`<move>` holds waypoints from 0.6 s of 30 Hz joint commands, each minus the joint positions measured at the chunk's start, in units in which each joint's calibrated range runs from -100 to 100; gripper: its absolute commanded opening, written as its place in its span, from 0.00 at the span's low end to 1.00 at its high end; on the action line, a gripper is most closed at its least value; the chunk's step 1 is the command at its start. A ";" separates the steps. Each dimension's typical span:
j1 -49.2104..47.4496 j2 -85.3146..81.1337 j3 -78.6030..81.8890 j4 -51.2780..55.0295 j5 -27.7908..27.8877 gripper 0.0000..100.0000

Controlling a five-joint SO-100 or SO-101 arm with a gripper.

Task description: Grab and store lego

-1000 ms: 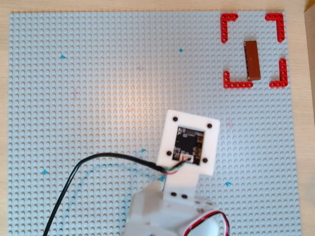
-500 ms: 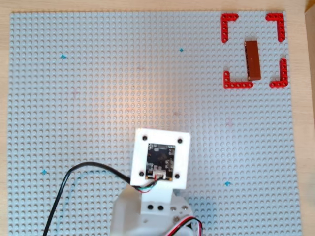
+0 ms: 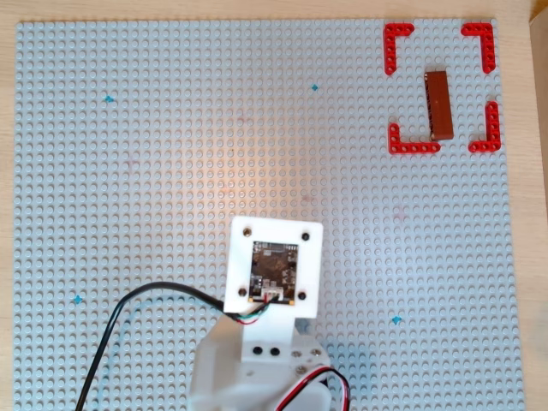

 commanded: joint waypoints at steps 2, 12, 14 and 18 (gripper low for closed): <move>-0.46 -0.58 0.37 0.03 0.19 0.01; -0.38 -0.58 0.37 0.03 0.19 0.01; -0.23 -0.58 0.37 0.03 0.19 0.01; -0.23 -0.58 0.37 0.03 0.19 0.01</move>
